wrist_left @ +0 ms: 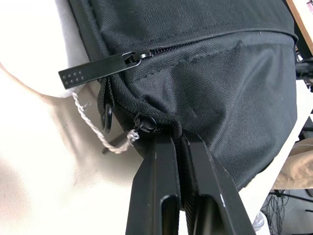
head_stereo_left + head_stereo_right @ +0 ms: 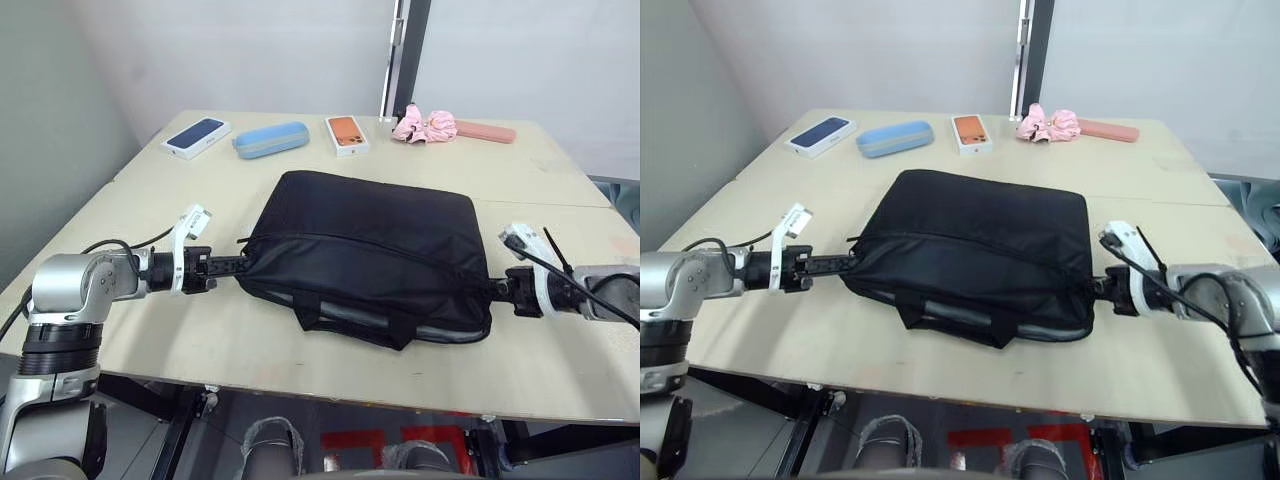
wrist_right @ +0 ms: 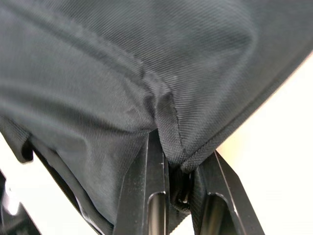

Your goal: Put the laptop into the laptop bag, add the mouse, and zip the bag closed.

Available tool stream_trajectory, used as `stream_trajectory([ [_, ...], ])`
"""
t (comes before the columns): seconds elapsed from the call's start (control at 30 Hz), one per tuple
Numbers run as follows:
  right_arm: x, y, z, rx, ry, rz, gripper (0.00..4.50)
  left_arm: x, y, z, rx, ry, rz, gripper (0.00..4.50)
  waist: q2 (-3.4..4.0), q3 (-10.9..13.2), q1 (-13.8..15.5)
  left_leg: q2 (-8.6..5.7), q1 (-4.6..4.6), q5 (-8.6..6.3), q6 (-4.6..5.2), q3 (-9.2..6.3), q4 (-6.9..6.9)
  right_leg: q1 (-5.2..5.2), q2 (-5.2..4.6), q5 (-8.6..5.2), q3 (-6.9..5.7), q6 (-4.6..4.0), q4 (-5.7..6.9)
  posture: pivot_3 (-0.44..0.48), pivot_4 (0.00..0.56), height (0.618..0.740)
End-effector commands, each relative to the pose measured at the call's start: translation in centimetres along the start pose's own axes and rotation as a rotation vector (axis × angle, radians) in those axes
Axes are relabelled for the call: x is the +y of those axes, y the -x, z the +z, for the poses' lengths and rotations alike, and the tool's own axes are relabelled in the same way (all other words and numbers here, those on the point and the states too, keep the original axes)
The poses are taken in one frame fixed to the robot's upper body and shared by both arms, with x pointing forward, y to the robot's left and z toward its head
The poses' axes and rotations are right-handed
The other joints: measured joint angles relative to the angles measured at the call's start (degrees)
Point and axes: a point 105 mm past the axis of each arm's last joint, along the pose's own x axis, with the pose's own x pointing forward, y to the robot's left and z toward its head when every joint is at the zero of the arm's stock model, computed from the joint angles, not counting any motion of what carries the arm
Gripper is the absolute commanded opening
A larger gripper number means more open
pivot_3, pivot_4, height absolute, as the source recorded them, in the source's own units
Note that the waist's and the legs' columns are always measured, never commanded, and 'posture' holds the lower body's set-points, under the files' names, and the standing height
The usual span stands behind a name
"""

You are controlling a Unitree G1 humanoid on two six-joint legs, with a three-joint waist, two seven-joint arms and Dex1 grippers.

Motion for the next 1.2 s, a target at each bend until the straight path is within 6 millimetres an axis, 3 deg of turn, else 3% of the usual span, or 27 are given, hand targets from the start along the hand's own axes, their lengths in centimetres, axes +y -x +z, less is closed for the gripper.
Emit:
stream_trajectory([
  [0.03, -0.7, 0.5, 2.8, -0.070, 0.006, -0.078, 0.03, -2.7, -1.3, 0.3, 0.008, -0.105, -0.126, 0.00, 0.00, 0.0, 0.1, 0.00, 0.00, 0.01, -0.01, 0.00, 0.01, 0.00, 0.00, 0.00, 0.01, 0.00, 0.01, 0.000, 0.150, 0.740],
  [0.23, -0.2, 0.8, 5.1, -0.101, -0.023, -0.092, 0.03, -2.2, -3.0, -0.8, 0.046, -0.143, -0.115, 0.00, 0.00, 0.0, 0.0, 0.00, 0.01, 0.03, -0.05, 0.01, 0.06, -0.01, 0.00, 0.00, 0.03, 0.00, 0.09, 0.000, 0.150, 0.740],
  [0.33, 0.7, 1.1, 5.0, -0.086, 0.011, -0.071, 0.03, -1.8, -3.7, -0.7, 0.041, -0.146, -0.110, 0.00, 0.00, 0.0, 0.1, 0.01, 0.02, 0.04, -0.11, 0.00, 0.06, 0.00, 0.00, 0.01, 0.03, 0.00, 0.11, 0.000, 0.150, 0.740],
  [0.57, 0.2, 1.5, 5.0, -0.097, -0.011, -0.101, 0.03, -2.2, -4.7, -0.1, 0.027, -0.145, -0.140, 0.00, 0.01, 0.0, 0.1, 0.00, 0.04, 0.04, -0.16, 0.02, 0.10, 0.00, 0.01, 0.02, 0.08, 0.03, 0.18, 0.000, 0.150, 0.740],
  [0.63, 0.6, 1.5, 5.2, -0.117, -0.012, -0.070, 1.05, -1.6, -4.3, 0.5, 0.015, -0.153, -0.101, 0.72, 0.01, 0.0, 0.0, 0.00, 0.06, 0.04, -0.16, 0.03, 0.12, -0.01, 0.01, 0.03, 0.11, 0.03, 0.22, 0.000, 0.150, 0.740],
  [0.7, 0.9, 1.5, 5.4, -0.131, -0.010, -0.053, 1.58, -1.2, -3.8, 1.0, 0.003, -0.161, -0.083, 1.20, 0.01, 0.0, -0.2, 0.01, 0.09, 0.04, -0.16, 0.04, 0.13, -0.02, 0.01, 0.03, 0.15, 0.04, 0.28, 0.000, 0.150, 0.740],
  [0.83, 0.6, 2.1, 6.1, -0.156, 0.017, -0.092, 3.08, -1.3, -3.0, 1.8, 0.006, -0.194, -0.088, 2.77, 0.01, 0.0, -0.3, 0.02, 0.26, 0.03, -0.17, 0.12, 0.12, 0.02, 0.02, 0.03, 0.24, 0.04, 0.39, 0.000, 0.150, 0.740],
  [0.87, 0.9, 2.4, 6.4, -0.162, 0.027, -0.084, 3.38, -1.0, -2.6, 2.1, 0.010, -0.204, -0.078, 3.01, 0.01, 0.0, -0.3, 0.02, 0.26, -0.06, -0.31, 0.13, 0.13, 0.01, 0.02, 0.03, 0.25, 0.04, 0.40, 0.000, 0.150, 0.740],
  [0.97, 2.6, 3.1, 6.7, -0.150, 0.093, -0.029, 4.46, 0.6, -1.5, 3.1, -0.002, -0.230, 0.012, 3.02, 0.02, 0.0, -0.2, 0.02, 0.35, -0.25, -0.62, 0.18, 0.13, 0.01, 0.02, 0.02, 0.33, 0.04, 0.49, 0.000, 0.150, 0.740],
  [1.2, 4.5, 5.4, 6.1, -0.090, 0.247, -0.004, 4.48, 0.9, 1.7, 5.1, -0.025, -0.328, 0.022, 3.02, 0.01, 0.0, 0.2, 0.08, 0.51, -0.27, -0.69, 0.27, 0.10, 0.07, 0.10, 0.02, 0.48, 0.05, 0.48, 0.000, 0.150, 0.740],
])
